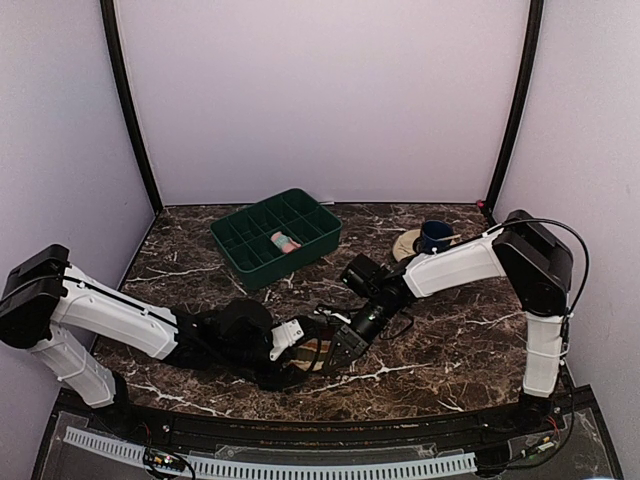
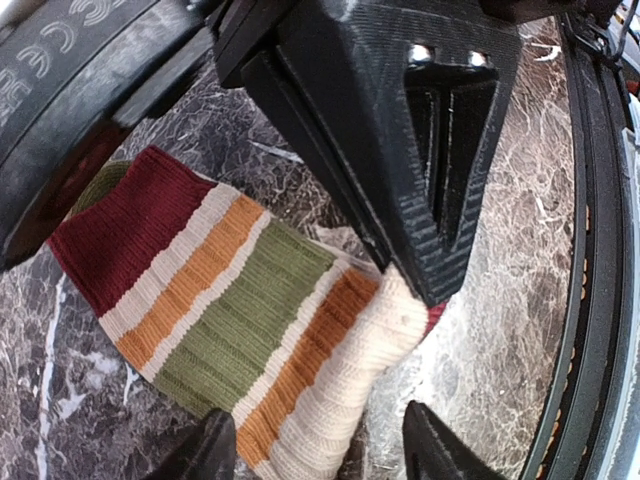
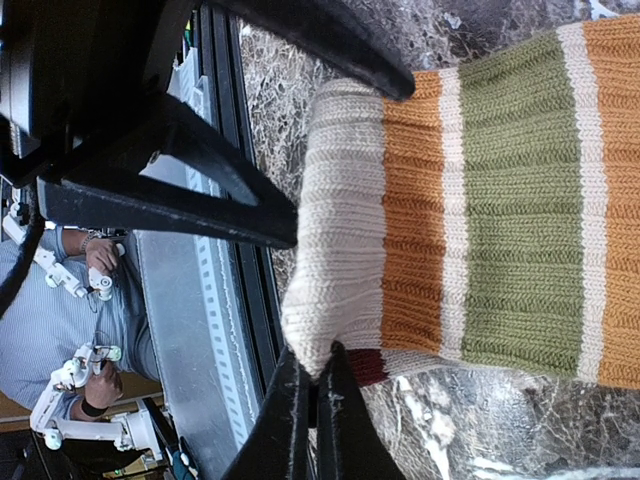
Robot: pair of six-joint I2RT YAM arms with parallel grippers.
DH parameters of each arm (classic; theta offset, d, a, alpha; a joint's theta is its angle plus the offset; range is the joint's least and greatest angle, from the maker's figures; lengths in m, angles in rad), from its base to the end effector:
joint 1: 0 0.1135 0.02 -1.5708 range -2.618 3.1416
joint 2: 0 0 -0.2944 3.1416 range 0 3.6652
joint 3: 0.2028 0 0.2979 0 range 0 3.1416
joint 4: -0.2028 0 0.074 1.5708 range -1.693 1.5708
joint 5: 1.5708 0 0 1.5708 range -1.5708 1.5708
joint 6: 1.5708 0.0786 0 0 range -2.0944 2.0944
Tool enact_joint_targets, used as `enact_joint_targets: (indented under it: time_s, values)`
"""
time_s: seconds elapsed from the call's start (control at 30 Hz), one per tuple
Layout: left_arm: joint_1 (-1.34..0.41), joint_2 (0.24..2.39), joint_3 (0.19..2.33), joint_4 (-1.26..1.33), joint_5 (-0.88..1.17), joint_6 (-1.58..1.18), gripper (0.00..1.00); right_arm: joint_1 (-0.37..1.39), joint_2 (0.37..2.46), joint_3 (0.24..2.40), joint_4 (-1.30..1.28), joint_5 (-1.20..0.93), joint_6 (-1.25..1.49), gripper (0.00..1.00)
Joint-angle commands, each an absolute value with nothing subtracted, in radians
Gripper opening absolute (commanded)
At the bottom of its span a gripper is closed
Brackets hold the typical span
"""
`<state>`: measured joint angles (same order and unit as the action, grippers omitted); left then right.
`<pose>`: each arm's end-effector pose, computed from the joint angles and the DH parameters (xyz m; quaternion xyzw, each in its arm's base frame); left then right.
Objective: Roll the socks
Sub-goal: Roll the sock at the center of the board.
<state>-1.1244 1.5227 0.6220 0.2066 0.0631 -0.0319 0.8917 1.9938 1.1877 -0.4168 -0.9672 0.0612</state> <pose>0.1472 -0.3190 0.1186 0.4816 0.7663 -0.2558 0.3397 0.2176 0.3726 0.1014 0.4254 -0.7654 -0.4772 0.0739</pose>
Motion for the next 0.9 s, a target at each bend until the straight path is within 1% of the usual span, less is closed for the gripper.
enact_joint_targets:
  time_s: [0.0,0.1,0.27,0.33,0.37,0.5,0.63,0.77,0.87]
  values:
    - [-1.129,1.539,0.654,0.181,0.079,-0.024,0.52,0.884,1.973,1.178,-0.416,-0.982,0.058,0.00]
    - [-1.129,1.543,0.658,0.182,0.079,-0.023,0.44,0.884,1.973,1.174,-0.415,-0.983,0.057,0.00]
    - [-1.129,1.552,0.661,0.175,0.088,-0.021,0.37,0.884,1.974,1.173,-0.414,-0.985,0.058,0.00]
    - [-1.129,1.555,0.663,0.171,0.095,-0.023,0.32,0.882,1.977,1.173,-0.414,-0.985,0.057,0.00]
    - [-1.129,1.555,0.664,0.168,0.099,-0.023,0.28,0.882,1.977,1.172,-0.414,-0.985,0.057,0.00]
    - [-1.129,1.558,0.668,0.159,0.115,-0.024,0.19,0.881,1.980,1.171,-0.414,-0.983,0.057,0.00]
    - [-1.129,1.564,0.682,0.141,0.137,-0.021,0.07,0.881,1.982,1.172,-0.417,-0.979,0.057,0.00]
    - [-1.129,1.572,0.691,0.126,0.158,-0.021,0.02,0.881,1.983,1.170,-0.417,-0.977,0.058,0.00]
    - [-1.129,1.573,0.695,0.116,0.173,-0.021,0.00,0.881,1.983,1.170,-0.420,-0.972,0.059,0.00]
